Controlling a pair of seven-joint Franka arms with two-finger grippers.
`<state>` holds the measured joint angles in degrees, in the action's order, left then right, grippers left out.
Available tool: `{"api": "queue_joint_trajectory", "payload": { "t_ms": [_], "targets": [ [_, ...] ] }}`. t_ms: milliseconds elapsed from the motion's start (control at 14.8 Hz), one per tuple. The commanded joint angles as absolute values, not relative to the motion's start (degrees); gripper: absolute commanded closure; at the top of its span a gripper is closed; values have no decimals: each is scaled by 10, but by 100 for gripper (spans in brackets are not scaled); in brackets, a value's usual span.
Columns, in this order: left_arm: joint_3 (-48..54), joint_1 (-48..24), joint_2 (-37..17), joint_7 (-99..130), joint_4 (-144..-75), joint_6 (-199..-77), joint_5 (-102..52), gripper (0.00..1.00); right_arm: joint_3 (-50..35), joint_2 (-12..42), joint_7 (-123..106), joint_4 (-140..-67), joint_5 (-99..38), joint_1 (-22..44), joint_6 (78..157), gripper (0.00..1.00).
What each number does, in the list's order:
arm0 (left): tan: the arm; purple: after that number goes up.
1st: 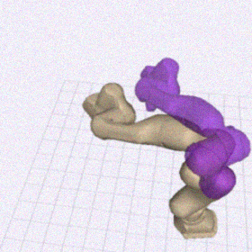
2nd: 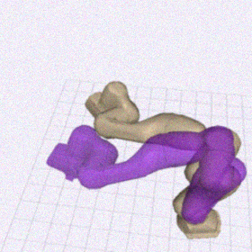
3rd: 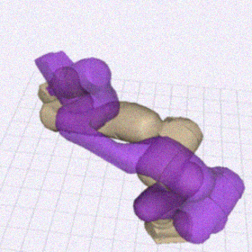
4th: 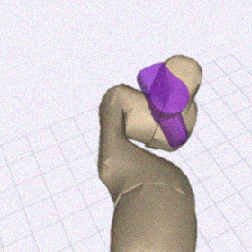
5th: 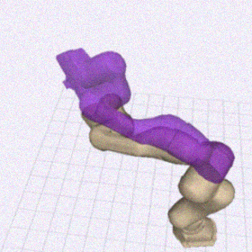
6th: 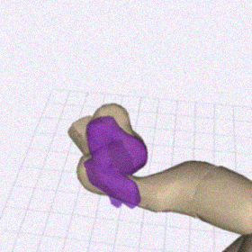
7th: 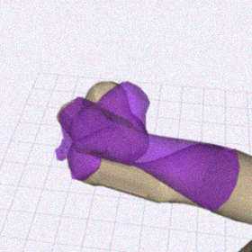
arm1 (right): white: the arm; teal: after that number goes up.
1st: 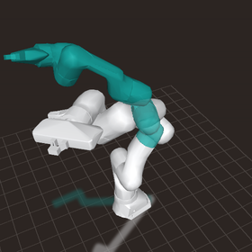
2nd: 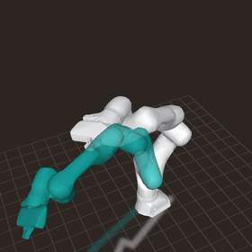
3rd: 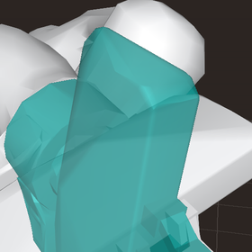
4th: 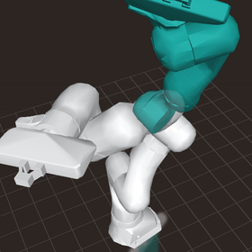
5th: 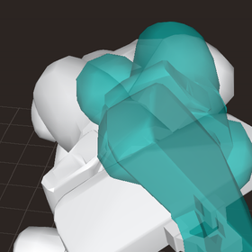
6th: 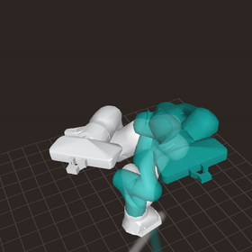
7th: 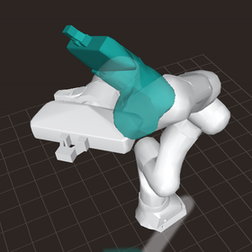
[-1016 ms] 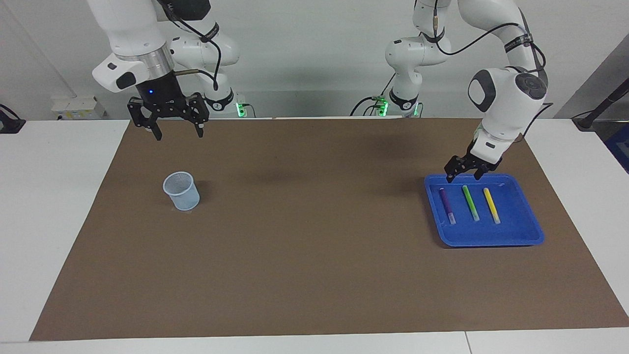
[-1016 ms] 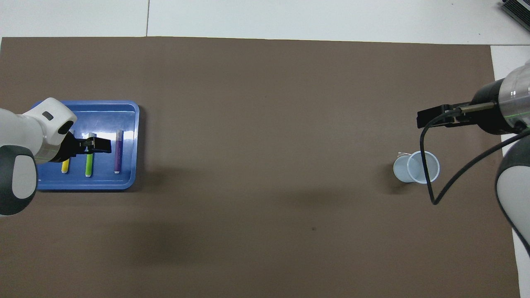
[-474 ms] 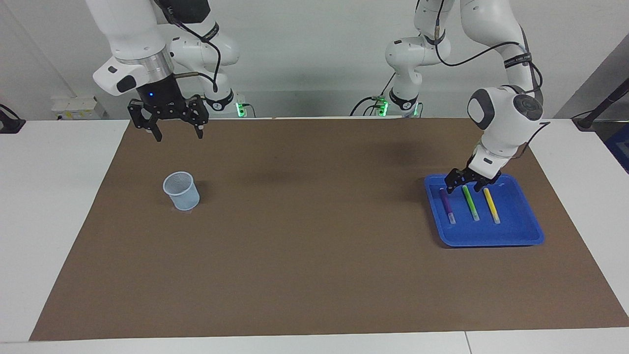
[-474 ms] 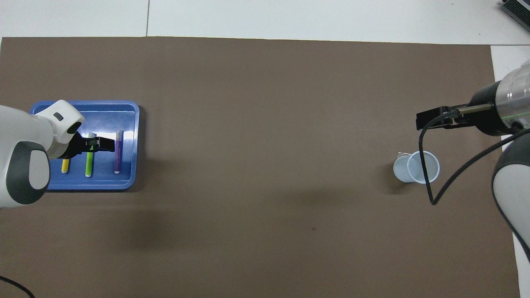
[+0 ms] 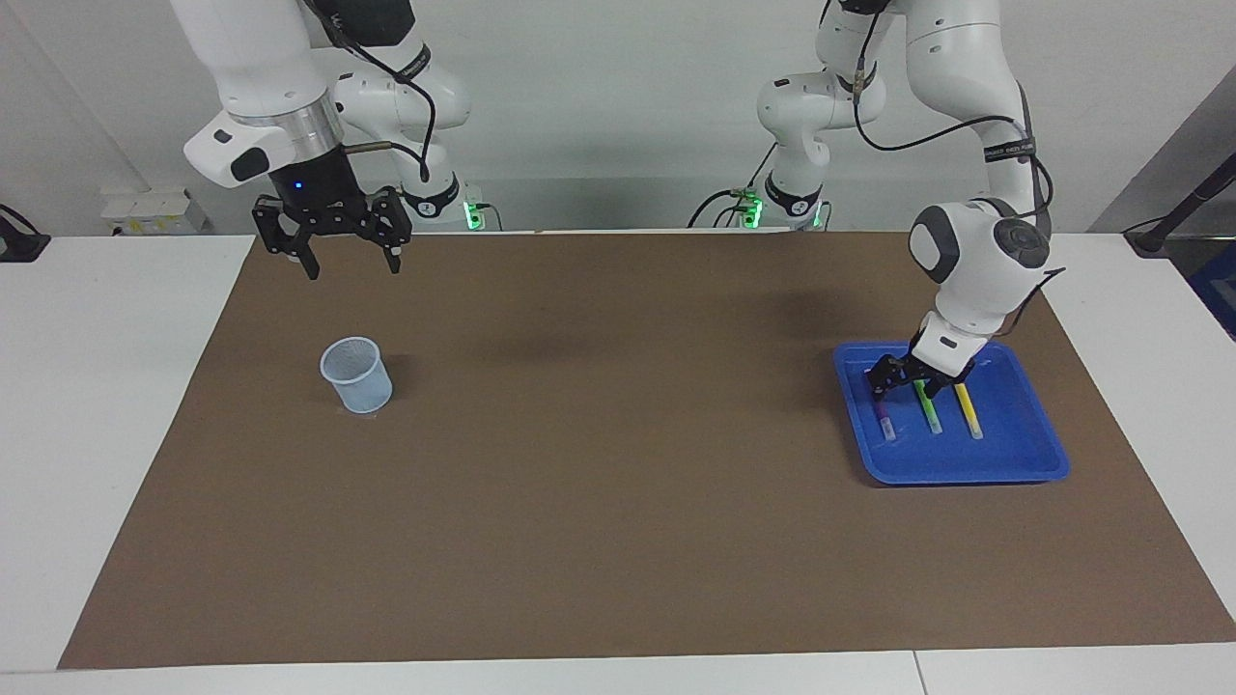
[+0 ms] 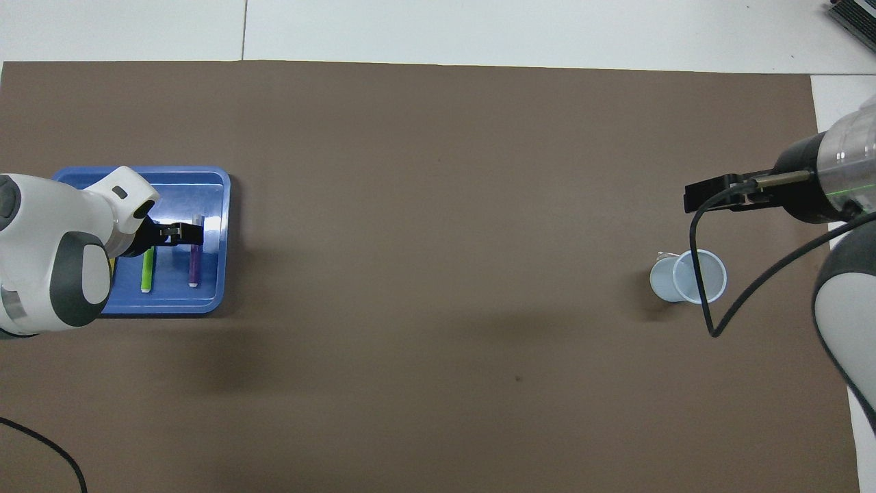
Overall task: Transfer and insert pens with both arms
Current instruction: 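Reach the left gripper over the tray to the purple pen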
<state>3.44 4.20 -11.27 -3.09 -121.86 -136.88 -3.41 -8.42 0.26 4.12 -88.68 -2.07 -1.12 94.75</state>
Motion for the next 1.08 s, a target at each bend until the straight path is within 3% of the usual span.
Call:
{"api": "queue_joint_trajectory", "payload": {
  "t_ms": [0, 203, 542, 881, 1016],
  "targets": [
    [33, 37, -131, -36, -1219, -1401, -52, 1, -83, -14, 25, -911, -68, -28, 970, 0],
    [34, 37, -134, -36, -1219, -1404, -54, 4, -83, -15, 27, -912, -69, -29, 970, 0],
    [34, 37, -139, -35, -1220, -1407, -54, 20, -83, -14, 37, -918, -89, -25, 976, 0],
    [34, 31, -148, -27, -1222, -1422, -54, 24, -85, -18, 100, -942, -149, -21, 1025, 0],
    [34, 28, -149, -18, -1222, -1422, -54, 34, -86, -18, 132, -946, -159, -17, 1041, 0]
  ]
}}
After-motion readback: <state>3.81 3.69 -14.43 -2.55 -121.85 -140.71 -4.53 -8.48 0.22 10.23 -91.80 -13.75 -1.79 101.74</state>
